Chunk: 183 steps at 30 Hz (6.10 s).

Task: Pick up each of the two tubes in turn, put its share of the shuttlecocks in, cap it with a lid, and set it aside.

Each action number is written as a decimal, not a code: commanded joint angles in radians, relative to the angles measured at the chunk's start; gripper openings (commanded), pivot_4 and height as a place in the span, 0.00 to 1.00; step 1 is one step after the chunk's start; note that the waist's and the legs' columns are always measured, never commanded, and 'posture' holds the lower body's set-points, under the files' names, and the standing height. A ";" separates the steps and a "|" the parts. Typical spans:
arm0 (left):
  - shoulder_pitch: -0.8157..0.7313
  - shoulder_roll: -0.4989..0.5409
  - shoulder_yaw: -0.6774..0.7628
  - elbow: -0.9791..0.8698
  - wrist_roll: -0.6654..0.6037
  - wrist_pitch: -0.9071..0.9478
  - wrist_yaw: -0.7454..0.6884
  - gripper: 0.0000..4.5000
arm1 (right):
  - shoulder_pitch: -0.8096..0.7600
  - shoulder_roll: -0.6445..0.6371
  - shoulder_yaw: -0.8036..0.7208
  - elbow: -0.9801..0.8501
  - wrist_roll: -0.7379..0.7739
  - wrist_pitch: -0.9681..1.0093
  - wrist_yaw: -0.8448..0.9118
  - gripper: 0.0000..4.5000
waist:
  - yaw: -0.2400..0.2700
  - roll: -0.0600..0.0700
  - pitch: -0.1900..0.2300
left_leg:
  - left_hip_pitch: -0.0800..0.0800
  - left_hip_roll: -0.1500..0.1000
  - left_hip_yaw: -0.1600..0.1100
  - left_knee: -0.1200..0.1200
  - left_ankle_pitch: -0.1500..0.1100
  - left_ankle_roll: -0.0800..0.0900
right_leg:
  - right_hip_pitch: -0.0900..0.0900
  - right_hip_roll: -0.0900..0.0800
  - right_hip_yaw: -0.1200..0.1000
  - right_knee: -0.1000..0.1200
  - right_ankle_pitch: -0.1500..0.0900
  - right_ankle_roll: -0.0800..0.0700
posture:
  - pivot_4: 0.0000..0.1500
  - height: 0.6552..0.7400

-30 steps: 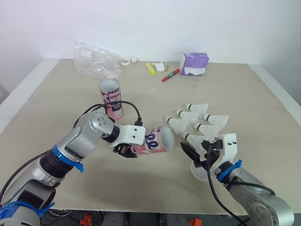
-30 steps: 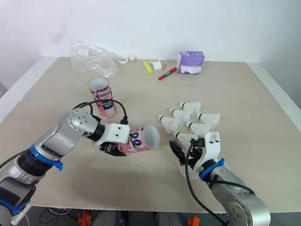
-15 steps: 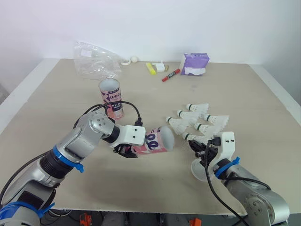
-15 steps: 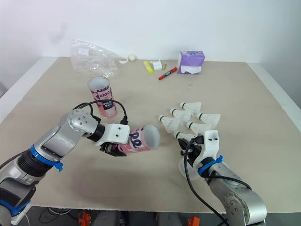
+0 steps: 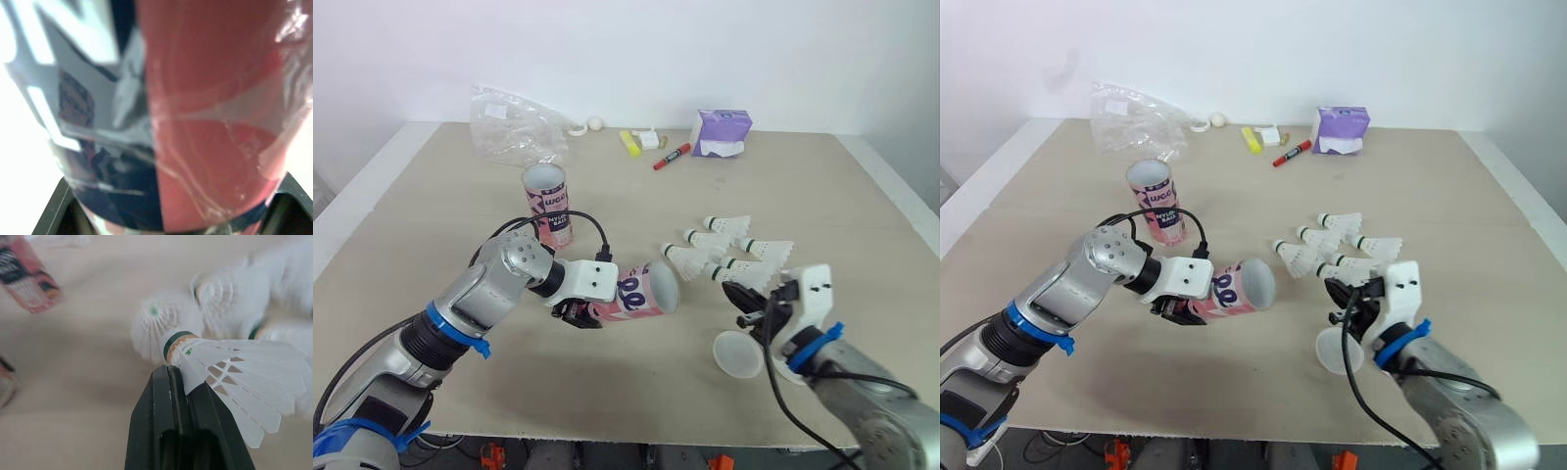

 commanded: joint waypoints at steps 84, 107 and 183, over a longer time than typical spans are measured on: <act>0.029 -0.022 -0.038 -0.004 -0.005 0.042 0.043 0.64 | -0.479 0.327 0.095 0.413 -0.104 0.178 -0.191 0.71 | 0.005 0.000 -0.004 | 0.000 -0.009 -0.008 0.000 -0.001 0.008 | 0.007 -0.010 -0.007 -0.002 -0.005 0.006 | 1.00 1.00; 0.027 -0.038 -0.039 0.038 0.000 0.013 0.047 0.64 | -0.450 -0.133 0.033 0.070 -0.072 0.058 0.212 0.01 | 0.011 0.002 -0.003 | 0.000 -0.012 -0.008 0.000 -0.001 0.009 | 0.008 -0.014 -0.007 -0.003 -0.005 0.008 | 1.00 1.00; 0.022 -0.041 -0.049 0.044 0.001 0.004 0.035 0.64 | -0.050 -0.016 -0.093 0.414 -0.142 -0.219 0.266 0.99 | 0.012 0.005 -0.007 | -0.002 -0.018 -0.013 0.000 -0.002 0.013 | 0.011 -0.023 -0.016 -0.003 -0.008 0.011 | 1.00 1.00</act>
